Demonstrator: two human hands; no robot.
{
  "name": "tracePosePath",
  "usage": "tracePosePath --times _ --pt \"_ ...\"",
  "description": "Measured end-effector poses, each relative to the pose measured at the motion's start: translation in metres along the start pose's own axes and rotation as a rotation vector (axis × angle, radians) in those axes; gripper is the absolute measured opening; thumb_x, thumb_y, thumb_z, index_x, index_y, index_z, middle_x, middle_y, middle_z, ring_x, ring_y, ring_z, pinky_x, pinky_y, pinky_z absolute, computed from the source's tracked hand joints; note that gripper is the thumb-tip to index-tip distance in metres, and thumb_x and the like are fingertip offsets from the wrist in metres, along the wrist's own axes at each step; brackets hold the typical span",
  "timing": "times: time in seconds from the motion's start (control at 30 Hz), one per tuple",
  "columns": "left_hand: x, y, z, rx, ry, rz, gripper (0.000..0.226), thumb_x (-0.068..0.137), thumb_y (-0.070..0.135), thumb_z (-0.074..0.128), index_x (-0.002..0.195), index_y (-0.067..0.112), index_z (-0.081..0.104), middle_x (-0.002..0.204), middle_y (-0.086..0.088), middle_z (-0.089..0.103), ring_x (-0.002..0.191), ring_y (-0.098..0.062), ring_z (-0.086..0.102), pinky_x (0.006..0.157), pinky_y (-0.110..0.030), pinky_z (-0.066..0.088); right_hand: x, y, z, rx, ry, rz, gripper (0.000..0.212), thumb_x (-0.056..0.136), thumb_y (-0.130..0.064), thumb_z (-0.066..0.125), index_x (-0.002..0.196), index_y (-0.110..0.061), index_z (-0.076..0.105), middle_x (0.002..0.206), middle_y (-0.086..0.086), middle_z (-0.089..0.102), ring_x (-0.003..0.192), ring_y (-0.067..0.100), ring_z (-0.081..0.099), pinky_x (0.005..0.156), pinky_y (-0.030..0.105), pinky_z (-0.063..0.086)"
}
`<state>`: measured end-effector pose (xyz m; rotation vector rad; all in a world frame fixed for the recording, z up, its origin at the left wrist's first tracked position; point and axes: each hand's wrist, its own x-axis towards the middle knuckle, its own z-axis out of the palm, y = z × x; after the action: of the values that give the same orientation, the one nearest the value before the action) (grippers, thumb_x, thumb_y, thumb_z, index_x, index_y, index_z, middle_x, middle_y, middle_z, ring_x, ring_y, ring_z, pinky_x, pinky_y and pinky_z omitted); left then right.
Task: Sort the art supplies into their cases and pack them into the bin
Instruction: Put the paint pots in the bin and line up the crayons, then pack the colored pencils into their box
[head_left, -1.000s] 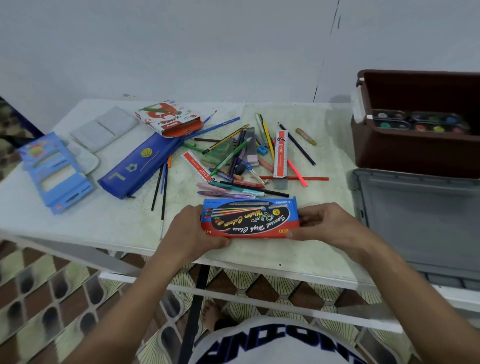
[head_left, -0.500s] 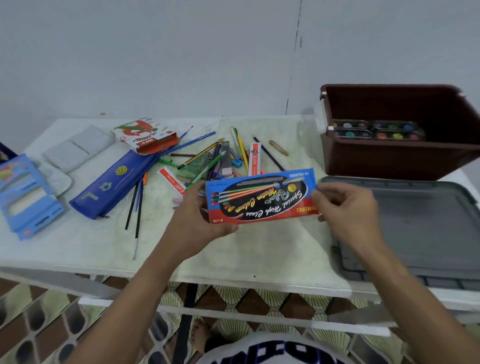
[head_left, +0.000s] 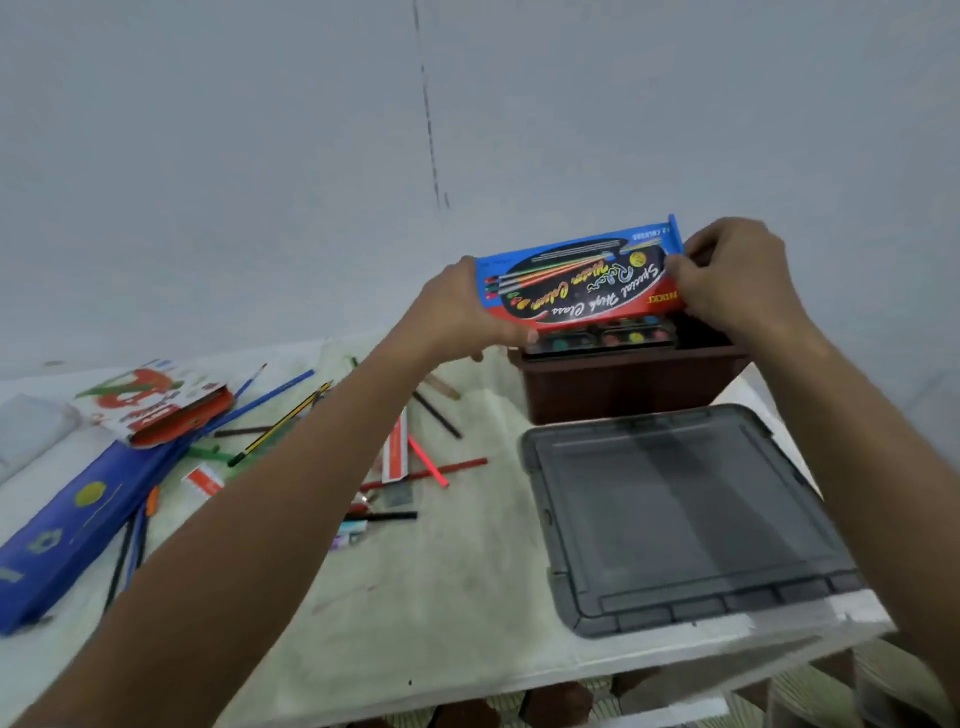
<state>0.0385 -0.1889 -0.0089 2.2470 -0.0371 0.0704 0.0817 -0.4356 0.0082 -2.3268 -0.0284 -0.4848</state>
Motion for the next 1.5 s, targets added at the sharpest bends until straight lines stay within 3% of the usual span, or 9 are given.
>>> tracePosePath --times 0.07,0.17,0.33,0.53,0.77,0.87,1.0,1.2,1.5 --pt "0.026 0.008 0.008 0.034 -0.037 0.002 0.073 0.060 0.028 0.089 0.117 0.016 0.045 0.104 0.003 0.065 0.089 -0.015 0.066 0.061 -0.033 0.059 0.018 0.011 -0.004 -0.028 -0.026 0.042 0.014 0.087 -0.022 0.064 0.091 -0.009 0.061 0.101 0.015 0.066 0.089 0.034 0.065 0.080 0.044 0.055" --pt "0.057 0.012 0.021 0.112 -0.108 0.021 0.100 0.058 0.028 0.090 0.139 0.016 0.032 0.116 0.001 0.058 0.094 -0.017 0.063 0.066 -0.030 0.058 0.036 0.029 -0.004 0.003 -0.115 0.181 0.013 0.088 -0.020 0.065 0.089 -0.009 0.059 0.101 0.015 0.065 0.072 0.031 0.067 0.062 0.038 0.060" --pt "0.090 0.002 0.039 0.424 -0.238 0.081 0.075 0.059 0.039 0.088 0.120 0.019 0.050 0.108 0.003 0.061 0.093 -0.013 0.058 0.071 -0.022 0.047 0.056 0.058 0.005 0.041 -0.310 0.245 0.022 0.086 -0.012 0.068 0.105 -0.003 0.062 0.096 0.013 0.062 0.067 0.019 0.061 0.043 0.020 0.054" --pt "0.114 -0.001 0.051 0.881 -0.316 0.125 0.073 0.052 0.078 0.071 0.103 0.027 0.058 0.097 0.007 0.057 0.096 -0.017 0.049 0.084 -0.038 0.031 0.071 0.083 0.010 -0.007 -0.522 0.336 0.015 0.083 -0.019 0.072 0.090 -0.013 0.060 0.089 0.008 0.065 0.075 0.016 0.064 0.064 0.028 0.054" --pt "0.112 -0.004 0.076 1.051 -0.490 0.137 0.055 0.076 0.055 0.068 0.121 0.025 0.059 0.104 0.006 0.065 0.102 -0.016 0.054 0.107 -0.058 0.017 0.074 0.100 0.026 -0.175 -0.791 0.135 0.079 0.074 -0.008 0.080 0.141 -0.014 0.038 0.103 0.004 0.062 0.088 0.020 0.062 0.075 0.030 0.051" --pt "0.113 -0.006 0.076 1.087 -0.560 0.174 0.053 0.080 0.048 0.067 0.126 0.022 0.059 0.110 0.002 0.065 0.106 -0.018 0.056 0.112 -0.052 0.019 0.075 0.105 0.032 -0.278 -0.907 0.082 0.070 0.073 -0.011 0.080 0.136 -0.013 0.049 0.107 0.002 0.063 0.092 0.018 0.060 0.073 0.023 0.048" --pt "0.118 -0.002 0.076 0.970 -0.654 0.138 0.063 0.078 0.044 0.073 0.132 0.015 0.056 0.114 -0.002 0.065 0.096 -0.015 0.058 0.092 -0.032 0.051 0.082 0.108 0.037 -0.314 -0.928 0.078 0.058 0.073 -0.010 0.080 0.126 -0.013 0.058 0.106 0.004 0.064 0.092 0.019 0.060 0.077 0.027 0.051" --pt "0.121 0.001 0.082 0.968 -0.755 0.095 0.055 0.082 0.033 0.072 0.134 0.027 0.054 0.127 -0.001 0.057 0.108 -0.019 0.053 0.092 -0.030 0.048 0.086 0.116 0.043 -0.387 -0.917 0.078 0.050 0.077 0.003 0.071 0.123 -0.014 0.058 0.101 0.004 0.060 0.082 0.016 0.057 0.059 0.019 0.045" --pt "0.116 -0.005 0.092 1.135 -0.661 0.186 0.042 0.087 0.031 0.064 0.127 0.041 0.058 0.123 0.005 0.060 0.104 -0.016 0.055 0.070 -0.026 0.042 0.084 0.118 0.050 -0.466 -0.918 0.068 0.047 0.076 -0.003 0.074 0.120 -0.017 0.063 0.106 0.004 0.061 0.094 0.019 0.055 0.084 0.029 0.048"
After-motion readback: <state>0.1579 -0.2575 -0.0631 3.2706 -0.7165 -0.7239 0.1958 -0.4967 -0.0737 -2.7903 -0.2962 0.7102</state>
